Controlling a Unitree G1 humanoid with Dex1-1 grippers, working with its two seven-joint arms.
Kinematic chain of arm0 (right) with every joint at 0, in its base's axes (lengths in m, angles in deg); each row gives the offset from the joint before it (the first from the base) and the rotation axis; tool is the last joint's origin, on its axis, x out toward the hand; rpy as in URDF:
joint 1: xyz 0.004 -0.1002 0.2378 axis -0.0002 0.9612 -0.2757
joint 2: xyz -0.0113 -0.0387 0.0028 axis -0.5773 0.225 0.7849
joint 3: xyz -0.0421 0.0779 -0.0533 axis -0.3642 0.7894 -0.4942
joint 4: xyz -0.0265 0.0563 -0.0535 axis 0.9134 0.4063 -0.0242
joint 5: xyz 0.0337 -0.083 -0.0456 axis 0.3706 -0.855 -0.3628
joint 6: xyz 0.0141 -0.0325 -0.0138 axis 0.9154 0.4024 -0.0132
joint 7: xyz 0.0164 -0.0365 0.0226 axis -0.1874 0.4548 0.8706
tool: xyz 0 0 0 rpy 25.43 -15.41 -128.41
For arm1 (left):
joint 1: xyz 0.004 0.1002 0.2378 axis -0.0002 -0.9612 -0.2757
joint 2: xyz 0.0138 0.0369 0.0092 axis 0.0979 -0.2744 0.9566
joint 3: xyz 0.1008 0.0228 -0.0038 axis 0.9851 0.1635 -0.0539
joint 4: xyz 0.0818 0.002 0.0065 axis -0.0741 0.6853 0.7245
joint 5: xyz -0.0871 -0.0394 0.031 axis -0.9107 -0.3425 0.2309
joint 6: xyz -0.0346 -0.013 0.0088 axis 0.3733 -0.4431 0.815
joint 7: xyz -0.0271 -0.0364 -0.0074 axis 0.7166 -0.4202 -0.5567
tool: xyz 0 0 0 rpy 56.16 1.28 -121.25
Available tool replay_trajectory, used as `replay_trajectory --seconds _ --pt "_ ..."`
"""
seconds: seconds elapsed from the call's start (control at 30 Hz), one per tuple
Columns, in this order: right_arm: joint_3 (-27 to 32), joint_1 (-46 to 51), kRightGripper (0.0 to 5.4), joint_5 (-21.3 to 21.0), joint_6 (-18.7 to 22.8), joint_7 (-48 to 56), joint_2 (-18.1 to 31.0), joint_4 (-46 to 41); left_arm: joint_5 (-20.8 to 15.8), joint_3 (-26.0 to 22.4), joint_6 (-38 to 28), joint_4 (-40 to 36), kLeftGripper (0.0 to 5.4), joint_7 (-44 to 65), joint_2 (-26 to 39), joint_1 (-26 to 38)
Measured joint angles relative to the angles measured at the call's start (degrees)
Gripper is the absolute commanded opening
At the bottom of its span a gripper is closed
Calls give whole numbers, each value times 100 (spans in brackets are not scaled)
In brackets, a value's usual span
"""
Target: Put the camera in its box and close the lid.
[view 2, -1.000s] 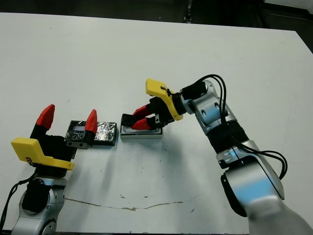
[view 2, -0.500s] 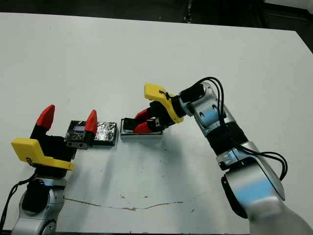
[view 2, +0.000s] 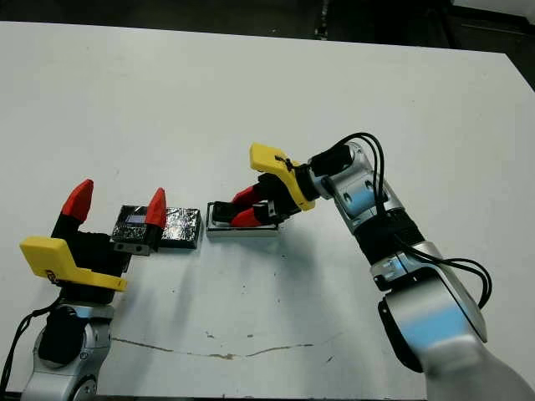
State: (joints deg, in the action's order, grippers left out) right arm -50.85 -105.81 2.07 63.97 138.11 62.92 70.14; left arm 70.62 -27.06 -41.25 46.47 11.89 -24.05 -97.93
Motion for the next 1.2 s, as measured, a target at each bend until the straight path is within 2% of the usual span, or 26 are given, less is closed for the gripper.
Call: replay_trajectory --seconds 0.17,0.2,0.27,0.4,0.97,1.1,1.2 --pt "-1 0 167 -6 46 -19 0 -30 6 -4 -7 0 540 6 8 -3" --pt "-1 0 196 -6 71 -25 0 -39 7 -4 -7 0 540 6 8 -5" --pt "2 0 218 -9 84 -27 1 -43 9 -4 -7 0 540 6 8 -7" --pt "26 0 274 -28 -152 -43 6 20 8 -6 -7 0 540 6 8 -9" --pt "249 -36 529 114 -165 381 173 100 3 -24 -8 0 540 15 7 -12" --pt "509 -32 539 268 -265 399 320 -54 -3 -24 -8 -2 540 20 7 -13" --pt "798 -7 539 550 -101 404 490 -352 8 -18 -8 -10 540 19 6 -20"
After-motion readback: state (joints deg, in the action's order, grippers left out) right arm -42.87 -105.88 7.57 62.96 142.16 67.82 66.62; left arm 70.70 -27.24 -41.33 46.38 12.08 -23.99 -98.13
